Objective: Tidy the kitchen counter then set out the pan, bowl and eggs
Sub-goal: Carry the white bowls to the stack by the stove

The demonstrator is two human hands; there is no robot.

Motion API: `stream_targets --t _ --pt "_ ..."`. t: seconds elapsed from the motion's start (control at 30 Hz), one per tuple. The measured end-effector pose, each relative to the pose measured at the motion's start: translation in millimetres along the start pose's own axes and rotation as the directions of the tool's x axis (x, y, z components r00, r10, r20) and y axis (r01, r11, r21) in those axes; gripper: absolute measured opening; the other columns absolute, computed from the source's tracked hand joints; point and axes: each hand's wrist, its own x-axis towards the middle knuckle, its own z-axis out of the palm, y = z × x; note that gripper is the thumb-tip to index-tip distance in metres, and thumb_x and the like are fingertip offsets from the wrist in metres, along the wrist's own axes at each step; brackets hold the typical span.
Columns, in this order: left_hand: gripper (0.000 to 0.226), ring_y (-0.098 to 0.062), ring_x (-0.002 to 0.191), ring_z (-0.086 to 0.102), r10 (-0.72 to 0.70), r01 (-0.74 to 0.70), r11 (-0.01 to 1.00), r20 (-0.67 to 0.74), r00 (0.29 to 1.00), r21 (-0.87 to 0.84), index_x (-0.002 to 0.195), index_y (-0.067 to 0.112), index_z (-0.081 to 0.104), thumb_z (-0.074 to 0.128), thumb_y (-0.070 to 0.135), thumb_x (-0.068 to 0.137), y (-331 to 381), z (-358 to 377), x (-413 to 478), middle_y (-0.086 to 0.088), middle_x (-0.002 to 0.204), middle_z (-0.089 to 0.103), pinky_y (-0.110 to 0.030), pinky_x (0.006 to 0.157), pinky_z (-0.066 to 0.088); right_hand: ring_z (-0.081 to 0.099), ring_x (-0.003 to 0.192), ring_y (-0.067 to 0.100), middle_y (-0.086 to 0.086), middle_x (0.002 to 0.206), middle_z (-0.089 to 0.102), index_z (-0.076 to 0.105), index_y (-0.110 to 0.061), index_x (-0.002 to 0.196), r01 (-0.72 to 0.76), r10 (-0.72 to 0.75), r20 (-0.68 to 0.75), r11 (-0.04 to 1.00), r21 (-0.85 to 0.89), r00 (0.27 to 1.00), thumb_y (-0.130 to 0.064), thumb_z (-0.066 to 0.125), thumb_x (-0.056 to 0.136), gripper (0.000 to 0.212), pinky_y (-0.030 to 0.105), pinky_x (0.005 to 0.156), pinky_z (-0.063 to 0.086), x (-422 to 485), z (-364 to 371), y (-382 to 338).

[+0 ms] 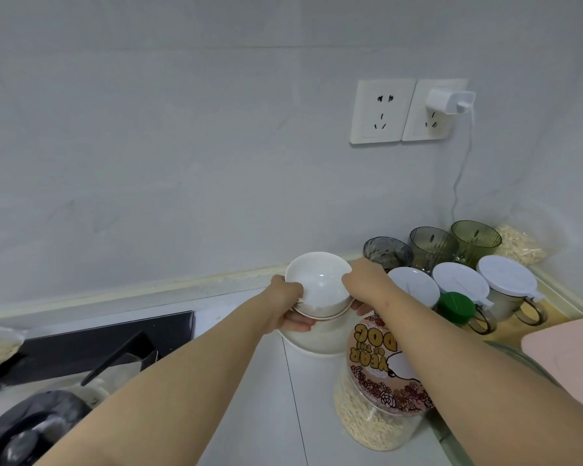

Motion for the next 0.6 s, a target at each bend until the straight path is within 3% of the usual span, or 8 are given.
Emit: stream_targets --t 0.13,0.23,0.3,0.43,0.5,0.6 --pt "0.042 -0.022 0.060 0.062 0.005 -0.004 1.000 -0.051 0.999 0.025 0.131 0.011 0.032 0.046 0.021 0.093 5 -7 -13 -0.009 0.107 0.049 -0.036 0.064 0.056 0.051 0.094 0.026 0.015 0.119 0.057 0.050 -0.005 0.123 0.065 -0.071 -0.052 0.992 -0.106 0.996 -0.013 0.038 0.092 0.035 0.036 0.080 0.045 -7 -5 -5" --pt "0.044 -0.019 0.060 0.058 0.183 -0.161 0.980 -0.225 0.957 0.113 0.131 0.012 0.036 0.050 0.024 0.091 9 -20 -31 -0.011 0.119 0.049 -0.030 0.063 0.054 0.050 0.114 0.030 0.013 0.128 0.054 0.049 -0.006 0.127 0.173 -0.190 -0.158 0.978 -0.119 0.969 -0.015 0.038 0.094 0.035 0.036 0.090 0.042 -25 -12 -19" --pt "0.035 -0.018 0.064 0.056 0.265 -0.250 0.964 -0.280 0.923 0.089 0.124 0.012 0.043 0.051 0.021 0.091 10 -32 -51 -0.009 0.114 0.051 -0.027 0.065 0.052 0.047 0.122 0.029 0.010 0.133 0.052 0.049 -0.009 0.130 0.248 -0.255 -0.185 0.967 -0.057 0.949 -0.016 0.039 0.095 0.038 0.035 0.095 0.040 -43 -15 -34" --pt "0.007 -0.016 0.073 0.058 0.324 -0.358 0.933 -0.334 0.885 -0.043 0.099 0.016 0.053 0.050 0.017 0.093 4 -62 -108 -0.004 0.097 0.056 -0.025 0.069 0.049 0.052 0.111 0.020 0.001 0.119 0.059 0.058 -0.012 0.118 0.369 -0.343 -0.180 0.919 0.140 0.922 -0.014 0.043 0.093 0.030 0.022 0.082 0.036 -93 -3 -68" --pt "0.008 -0.015 0.072 0.060 0.350 -0.401 0.914 -0.376 0.858 -0.065 0.089 0.019 0.055 0.048 0.016 0.093 -5 -77 -139 -0.004 0.090 0.061 -0.025 0.070 0.048 0.052 0.099 0.015 -0.003 0.106 0.059 0.062 -0.013 0.112 0.423 -0.396 -0.160 0.883 0.206 0.904 -0.013 0.045 0.091 0.026 0.018 0.074 0.033 -123 13 -83" --pt "0.014 -0.015 0.071 0.063 0.346 -0.416 0.906 -0.429 0.834 -0.078 0.086 0.021 0.057 0.048 0.017 0.094 -25 -98 -180 -0.002 0.087 0.063 -0.026 0.074 0.051 0.053 0.096 0.014 -0.004 0.101 0.060 0.065 -0.013 0.106 0.460 -0.463 -0.076 0.823 0.334 0.883 -0.011 0.047 0.090 0.025 0.020 0.080 0.036 -162 45 -104"
